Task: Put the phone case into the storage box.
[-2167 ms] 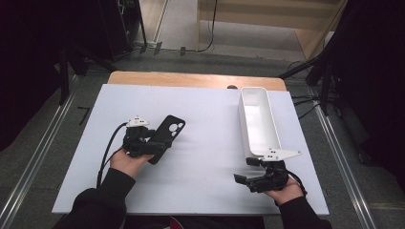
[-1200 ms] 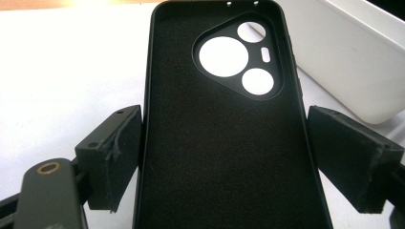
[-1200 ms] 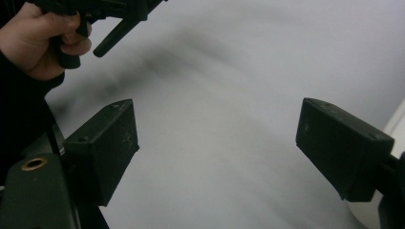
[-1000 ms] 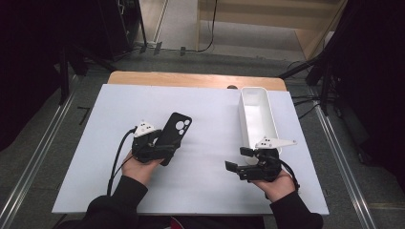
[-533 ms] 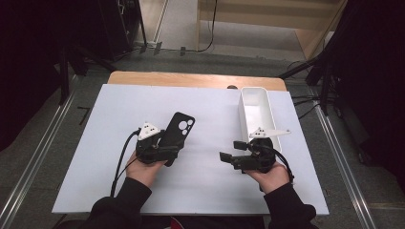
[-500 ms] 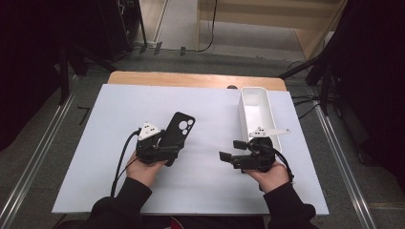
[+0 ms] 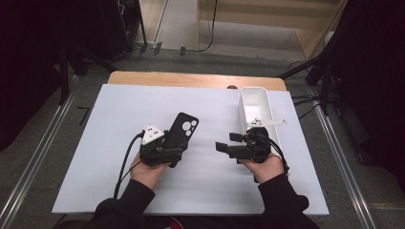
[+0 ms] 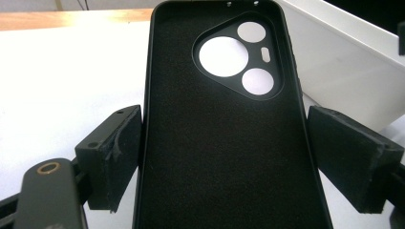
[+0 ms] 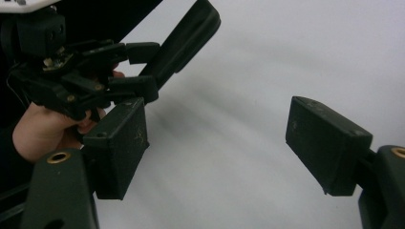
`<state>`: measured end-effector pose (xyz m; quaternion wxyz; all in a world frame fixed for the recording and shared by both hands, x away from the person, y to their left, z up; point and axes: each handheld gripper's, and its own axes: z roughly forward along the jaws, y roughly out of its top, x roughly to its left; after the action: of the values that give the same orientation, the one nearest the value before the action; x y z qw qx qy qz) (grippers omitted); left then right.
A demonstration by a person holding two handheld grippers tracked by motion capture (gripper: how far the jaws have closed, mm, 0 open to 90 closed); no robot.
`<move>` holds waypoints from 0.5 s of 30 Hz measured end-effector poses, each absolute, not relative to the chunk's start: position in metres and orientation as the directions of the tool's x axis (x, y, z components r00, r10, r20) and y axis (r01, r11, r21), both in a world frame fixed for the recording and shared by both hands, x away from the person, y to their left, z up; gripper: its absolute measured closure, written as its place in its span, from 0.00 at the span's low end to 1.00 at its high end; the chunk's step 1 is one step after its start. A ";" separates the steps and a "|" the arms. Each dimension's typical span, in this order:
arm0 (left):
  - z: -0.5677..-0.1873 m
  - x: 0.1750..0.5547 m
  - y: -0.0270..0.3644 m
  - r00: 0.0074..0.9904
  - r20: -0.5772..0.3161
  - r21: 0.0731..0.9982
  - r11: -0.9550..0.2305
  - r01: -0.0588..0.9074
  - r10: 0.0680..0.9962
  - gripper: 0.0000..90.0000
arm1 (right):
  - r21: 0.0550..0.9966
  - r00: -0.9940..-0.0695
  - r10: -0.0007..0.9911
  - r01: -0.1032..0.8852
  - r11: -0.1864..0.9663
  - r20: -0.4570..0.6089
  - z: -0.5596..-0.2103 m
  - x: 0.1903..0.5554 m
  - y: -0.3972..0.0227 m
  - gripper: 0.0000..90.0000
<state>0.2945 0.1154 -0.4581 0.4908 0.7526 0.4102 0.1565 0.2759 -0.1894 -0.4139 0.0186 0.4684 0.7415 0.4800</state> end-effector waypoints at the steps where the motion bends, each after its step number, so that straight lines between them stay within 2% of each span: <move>1: -0.458 0.294 0.115 0.615 -0.168 0.869 -0.178 0.461 0.770 0.16 | 0.729 -0.561 0.711 0.677 0.100 0.424 -0.413 0.277 -0.188 0.23; 15: -0.463 0.290 0.109 0.610 -0.194 0.873 -0.149 0.464 0.769 0.16 | 0.722 -0.558 0.702 0.686 0.090 0.442 -0.408 0.298 -0.174 0.25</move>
<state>0.2899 0.1085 -0.4635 0.5034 0.7426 0.4151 0.1511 0.2978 -0.1741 -0.4082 0.0083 0.4699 0.7382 0.4839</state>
